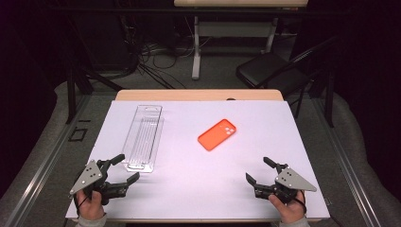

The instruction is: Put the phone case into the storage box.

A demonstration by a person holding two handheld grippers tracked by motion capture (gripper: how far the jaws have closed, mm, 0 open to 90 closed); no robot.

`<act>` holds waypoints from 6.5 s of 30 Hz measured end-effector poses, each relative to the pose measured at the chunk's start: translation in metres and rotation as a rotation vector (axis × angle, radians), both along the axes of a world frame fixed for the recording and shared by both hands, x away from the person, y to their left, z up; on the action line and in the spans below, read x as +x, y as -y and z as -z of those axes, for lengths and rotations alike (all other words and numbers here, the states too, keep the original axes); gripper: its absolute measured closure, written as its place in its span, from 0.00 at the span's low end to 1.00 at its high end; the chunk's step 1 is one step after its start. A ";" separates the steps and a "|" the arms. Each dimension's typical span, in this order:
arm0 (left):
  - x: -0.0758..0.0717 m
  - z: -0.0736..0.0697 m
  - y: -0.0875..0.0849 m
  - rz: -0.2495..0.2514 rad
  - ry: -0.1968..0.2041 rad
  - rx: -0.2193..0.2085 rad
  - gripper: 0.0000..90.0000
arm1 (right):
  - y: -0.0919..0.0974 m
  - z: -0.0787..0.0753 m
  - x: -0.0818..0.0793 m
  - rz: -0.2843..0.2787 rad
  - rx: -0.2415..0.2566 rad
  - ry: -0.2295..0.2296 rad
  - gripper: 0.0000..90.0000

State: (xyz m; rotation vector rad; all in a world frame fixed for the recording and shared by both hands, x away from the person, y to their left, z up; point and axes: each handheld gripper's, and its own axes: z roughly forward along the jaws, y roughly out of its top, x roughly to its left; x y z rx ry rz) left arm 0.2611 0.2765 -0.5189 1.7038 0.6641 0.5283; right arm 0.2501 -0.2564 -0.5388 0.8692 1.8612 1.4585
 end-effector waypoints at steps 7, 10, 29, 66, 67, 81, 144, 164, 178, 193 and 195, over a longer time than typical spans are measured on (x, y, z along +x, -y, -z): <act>0.001 0.001 0.001 0.008 -0.009 0.002 0.17 | 0.000 -0.001 -0.001 0.011 -0.004 -0.002 0.17; 0.000 0.000 0.000 0.006 -0.012 0.011 0.17 | 0.001 -0.002 -0.001 0.014 -0.008 -0.001 0.17; 0.025 -0.038 0.016 0.030 -0.075 0.054 0.17 | -0.032 -0.037 0.027 -0.028 -0.118 -0.121 0.17; 0.120 -0.077 0.066 -0.034 -0.319 0.152 0.17 | -0.083 -0.077 0.131 -0.008 -0.230 -0.431 0.23; 0.122 -0.077 0.068 -0.035 -0.322 0.151 0.18 | -0.084 -0.078 0.134 -0.003 -0.238 -0.435 0.23; 0.138 -0.077 0.077 -0.048 -0.340 0.105 0.18 | -0.092 -0.085 0.169 0.067 -0.275 -0.460 0.17; 0.118 -0.080 0.070 -0.032 -0.301 0.152 0.35 | -0.150 -0.054 0.202 -0.334 -0.950 -0.368 0.62; 0.118 -0.081 0.066 -0.037 -0.297 0.148 0.35 | -0.165 -0.053 0.210 -0.311 -0.950 -0.438 0.55; 0.118 -0.081 0.066 -0.033 -0.296 0.145 0.35 | -0.185 -0.048 0.209 -0.252 -0.871 -0.570 0.71; 0.118 -0.081 0.066 -0.036 -0.291 0.144 0.36 | -0.193 -0.032 0.210 -0.188 -0.762 -0.756 0.81; 0.118 -0.081 0.066 -0.036 -0.290 0.144 0.36 | -0.193 -0.030 0.210 -0.187 -0.766 -0.769 0.82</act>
